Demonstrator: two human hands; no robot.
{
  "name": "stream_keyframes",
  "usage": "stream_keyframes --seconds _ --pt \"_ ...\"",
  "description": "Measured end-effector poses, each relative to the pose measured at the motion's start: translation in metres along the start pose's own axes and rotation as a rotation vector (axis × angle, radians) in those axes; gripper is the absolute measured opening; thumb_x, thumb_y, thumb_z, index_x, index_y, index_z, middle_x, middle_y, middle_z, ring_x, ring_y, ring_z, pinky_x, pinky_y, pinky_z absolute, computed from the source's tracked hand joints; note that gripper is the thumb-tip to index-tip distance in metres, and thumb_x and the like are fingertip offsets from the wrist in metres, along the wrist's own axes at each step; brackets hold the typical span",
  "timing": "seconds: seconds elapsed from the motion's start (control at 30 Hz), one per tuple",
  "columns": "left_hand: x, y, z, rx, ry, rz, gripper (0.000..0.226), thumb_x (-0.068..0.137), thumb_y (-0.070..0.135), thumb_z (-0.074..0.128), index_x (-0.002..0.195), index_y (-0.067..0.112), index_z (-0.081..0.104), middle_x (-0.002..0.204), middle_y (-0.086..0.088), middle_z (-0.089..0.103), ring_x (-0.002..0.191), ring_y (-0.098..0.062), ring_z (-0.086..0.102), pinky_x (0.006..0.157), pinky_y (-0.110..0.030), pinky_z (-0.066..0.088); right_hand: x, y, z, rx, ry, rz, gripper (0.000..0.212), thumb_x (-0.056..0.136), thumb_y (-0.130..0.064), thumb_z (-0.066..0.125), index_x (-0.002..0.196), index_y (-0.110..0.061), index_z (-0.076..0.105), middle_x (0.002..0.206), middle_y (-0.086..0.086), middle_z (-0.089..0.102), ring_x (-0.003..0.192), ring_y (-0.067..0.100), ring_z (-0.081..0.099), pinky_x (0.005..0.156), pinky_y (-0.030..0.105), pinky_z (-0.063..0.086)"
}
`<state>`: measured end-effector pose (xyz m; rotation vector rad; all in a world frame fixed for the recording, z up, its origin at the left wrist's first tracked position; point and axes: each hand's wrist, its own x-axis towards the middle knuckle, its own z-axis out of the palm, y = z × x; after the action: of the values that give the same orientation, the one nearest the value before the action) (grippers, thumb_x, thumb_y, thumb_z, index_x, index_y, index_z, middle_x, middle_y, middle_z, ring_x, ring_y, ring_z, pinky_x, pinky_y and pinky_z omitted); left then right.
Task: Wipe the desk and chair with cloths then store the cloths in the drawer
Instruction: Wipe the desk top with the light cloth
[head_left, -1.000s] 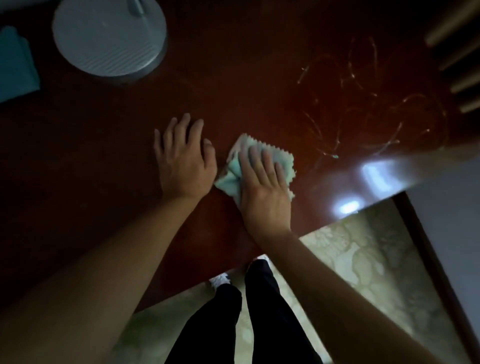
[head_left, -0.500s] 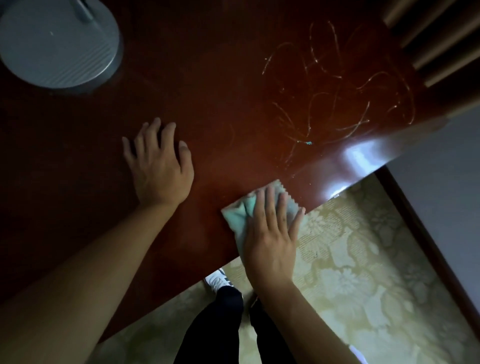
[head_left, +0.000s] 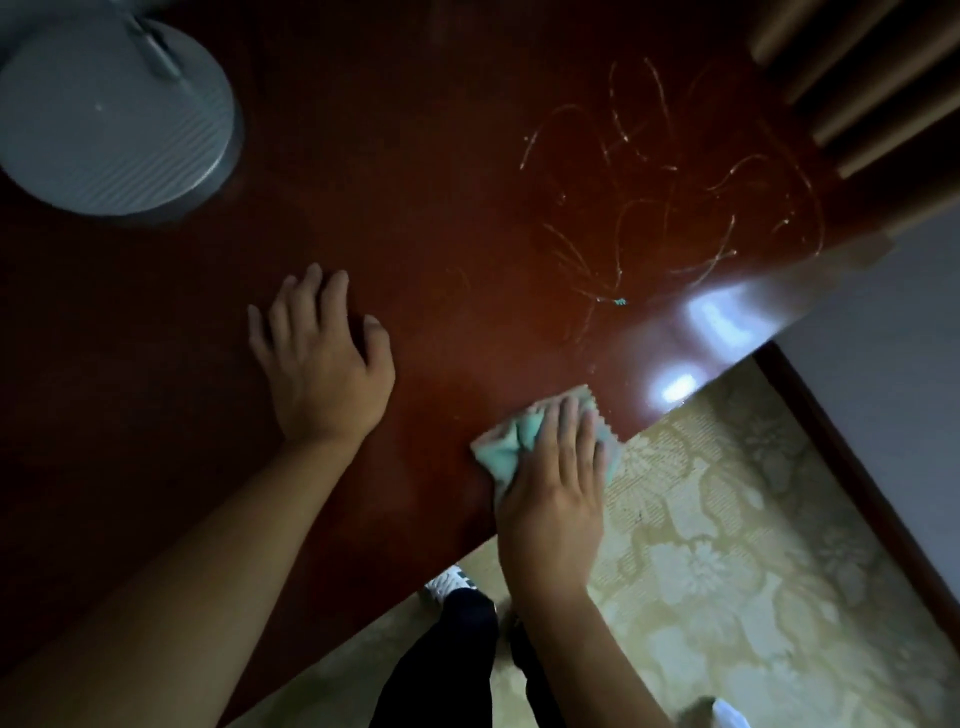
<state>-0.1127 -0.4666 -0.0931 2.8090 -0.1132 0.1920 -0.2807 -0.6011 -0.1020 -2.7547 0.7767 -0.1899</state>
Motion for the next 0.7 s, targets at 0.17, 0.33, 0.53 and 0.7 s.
stream_keyframes --seconds 0.17,0.33,0.53,0.7 --pt "0.002 -0.004 0.002 -0.098 0.053 -0.021 0.046 0.096 0.033 0.039 0.134 0.016 0.058 0.145 -0.007 0.051 0.138 -0.026 0.040 0.116 -0.054 0.018 0.023 -0.068 0.017 0.095 -0.155 -0.445 0.063 0.090 -0.023 0.055 0.148 -0.005 0.038 0.158 0.014 0.029 0.150 0.028 0.019 0.121 0.046 0.024" --pt "0.002 -0.005 0.004 -0.137 0.077 0.000 0.042 0.095 0.033 0.043 0.128 0.017 0.064 0.141 -0.005 0.056 0.137 -0.026 0.043 0.116 -0.052 0.020 0.004 -0.021 -0.006 0.130 -0.275 -0.678 0.065 0.088 -0.022 0.057 0.149 -0.011 0.039 0.159 0.004 0.030 0.150 0.021 0.021 0.117 0.046 0.030" --pt "0.005 -0.009 -0.001 -0.278 0.074 -0.095 0.046 0.095 0.036 0.039 0.130 0.018 0.063 0.139 -0.003 0.058 0.135 -0.023 0.045 0.117 -0.048 0.023 0.122 -0.071 0.020 0.146 -0.301 -0.977 0.056 0.091 -0.022 0.052 0.144 -0.006 0.046 0.152 0.014 0.042 0.145 0.031 0.031 0.117 0.050 0.029" --pt "0.003 -0.008 -0.011 -0.401 0.038 -0.136 0.055 0.095 0.043 0.033 0.137 0.018 0.057 0.144 -0.002 0.053 0.138 -0.019 0.041 0.119 -0.044 0.022 0.118 -0.097 0.030 0.145 -0.396 -1.180 0.051 0.089 -0.020 0.063 0.136 -0.001 0.054 0.147 0.017 0.048 0.146 0.027 0.030 0.121 0.045 0.024"
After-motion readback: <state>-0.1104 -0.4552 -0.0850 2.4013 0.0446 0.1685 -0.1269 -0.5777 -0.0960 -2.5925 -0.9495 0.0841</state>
